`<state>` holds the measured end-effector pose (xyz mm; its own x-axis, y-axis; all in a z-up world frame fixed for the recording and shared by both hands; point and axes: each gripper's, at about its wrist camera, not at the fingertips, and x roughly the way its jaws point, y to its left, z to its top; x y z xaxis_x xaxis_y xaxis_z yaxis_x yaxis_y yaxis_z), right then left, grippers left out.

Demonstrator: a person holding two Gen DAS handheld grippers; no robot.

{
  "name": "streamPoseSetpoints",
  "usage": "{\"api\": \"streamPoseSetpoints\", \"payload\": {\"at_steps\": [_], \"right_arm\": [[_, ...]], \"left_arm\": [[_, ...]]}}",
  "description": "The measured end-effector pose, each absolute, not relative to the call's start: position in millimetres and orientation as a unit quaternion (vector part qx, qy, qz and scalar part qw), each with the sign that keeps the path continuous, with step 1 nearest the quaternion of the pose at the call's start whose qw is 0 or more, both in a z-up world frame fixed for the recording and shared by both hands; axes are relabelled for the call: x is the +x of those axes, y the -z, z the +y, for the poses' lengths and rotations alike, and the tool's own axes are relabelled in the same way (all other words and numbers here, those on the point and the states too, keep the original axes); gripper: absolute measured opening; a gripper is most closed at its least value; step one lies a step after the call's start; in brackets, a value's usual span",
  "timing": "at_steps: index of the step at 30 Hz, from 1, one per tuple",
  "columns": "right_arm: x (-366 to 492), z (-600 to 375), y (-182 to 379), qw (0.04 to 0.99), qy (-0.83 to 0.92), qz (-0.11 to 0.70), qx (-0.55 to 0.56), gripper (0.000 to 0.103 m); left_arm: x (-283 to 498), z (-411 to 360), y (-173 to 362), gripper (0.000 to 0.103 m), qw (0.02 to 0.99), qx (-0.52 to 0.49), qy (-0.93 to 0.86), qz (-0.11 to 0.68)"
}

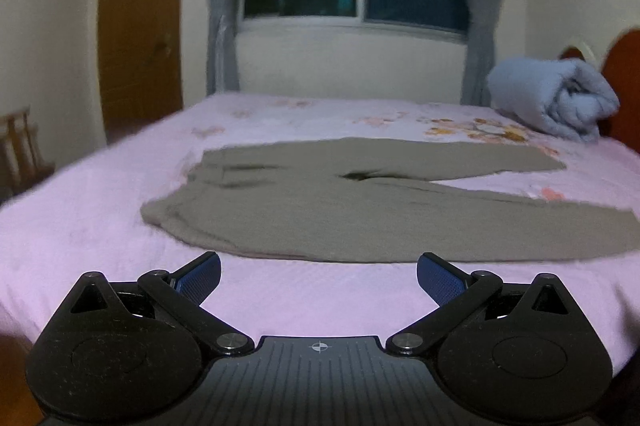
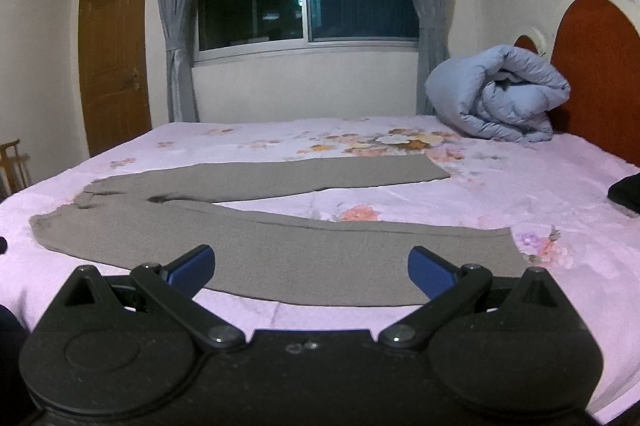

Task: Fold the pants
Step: 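Move the left tool down to the waistband edge of the grey sweatpants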

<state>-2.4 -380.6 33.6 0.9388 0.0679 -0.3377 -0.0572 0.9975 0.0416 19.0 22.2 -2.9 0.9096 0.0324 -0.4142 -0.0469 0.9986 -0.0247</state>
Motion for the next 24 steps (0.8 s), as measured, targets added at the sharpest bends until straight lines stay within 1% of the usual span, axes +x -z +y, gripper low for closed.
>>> {"api": "streamPoseSetpoints", "payload": {"at_steps": [7, 14, 19, 24], "right_arm": [[40, -373, -54, 0.986, -0.048, 0.16, 0.028, 0.097], [118, -340, -78, 0.986, -0.048, 0.159, 0.009, 0.097], [177, -319, -82, 0.985, -0.05, 0.162, -0.003, 0.097], [251, -302, -68, 0.982, -0.039, 0.184, -0.018, 0.097]], "left_arm": [[87, 89, -11, 0.103, 0.97, -0.03, -0.078, 0.228], [177, 148, -25, 0.103, 0.969, -0.046, -0.076, 0.229], [249, 177, -17, 0.103, 0.963, -0.036, -0.08, 0.254], [315, 208, 1, 0.103, 0.958, -0.051, -0.086, 0.268]]}}
